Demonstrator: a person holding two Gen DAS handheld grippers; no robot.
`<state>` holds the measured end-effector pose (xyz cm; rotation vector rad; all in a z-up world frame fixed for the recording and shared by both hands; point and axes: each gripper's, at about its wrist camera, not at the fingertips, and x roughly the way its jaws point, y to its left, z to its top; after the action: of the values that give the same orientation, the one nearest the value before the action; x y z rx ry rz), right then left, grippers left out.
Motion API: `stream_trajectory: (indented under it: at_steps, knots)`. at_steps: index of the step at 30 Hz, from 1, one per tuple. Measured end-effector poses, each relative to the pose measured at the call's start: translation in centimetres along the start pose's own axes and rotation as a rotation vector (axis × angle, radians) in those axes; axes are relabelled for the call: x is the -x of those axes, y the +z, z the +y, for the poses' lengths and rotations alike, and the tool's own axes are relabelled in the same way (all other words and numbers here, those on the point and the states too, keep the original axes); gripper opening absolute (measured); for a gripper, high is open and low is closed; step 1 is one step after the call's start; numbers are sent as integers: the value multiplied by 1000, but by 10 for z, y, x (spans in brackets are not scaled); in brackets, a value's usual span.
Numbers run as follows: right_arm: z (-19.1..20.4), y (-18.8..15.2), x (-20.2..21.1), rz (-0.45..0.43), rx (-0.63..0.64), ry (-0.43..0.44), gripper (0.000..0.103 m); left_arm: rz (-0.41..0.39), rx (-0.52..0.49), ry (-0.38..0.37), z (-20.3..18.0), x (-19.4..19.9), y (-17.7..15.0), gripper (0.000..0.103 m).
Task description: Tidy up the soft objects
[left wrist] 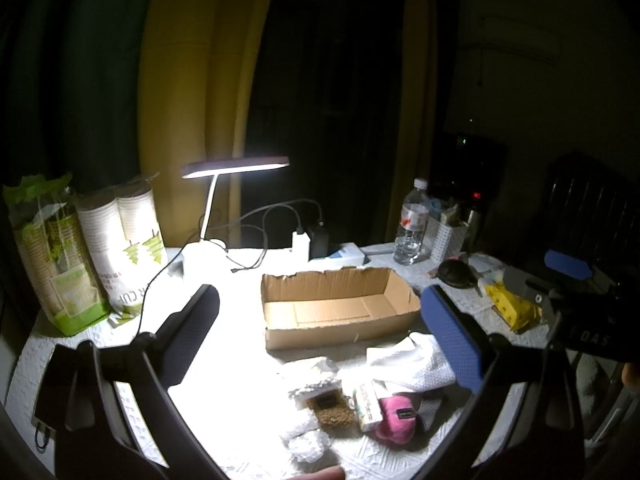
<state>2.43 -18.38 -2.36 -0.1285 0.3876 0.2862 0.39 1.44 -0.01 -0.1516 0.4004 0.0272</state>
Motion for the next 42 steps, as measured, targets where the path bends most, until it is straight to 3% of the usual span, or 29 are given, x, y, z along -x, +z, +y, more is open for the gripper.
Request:
stream_trajectory:
  at_steps: [42]
  knots:
    - [1, 0, 0, 3, 6, 0, 93, 0, -1, -2, -5, 3, 0, 102]
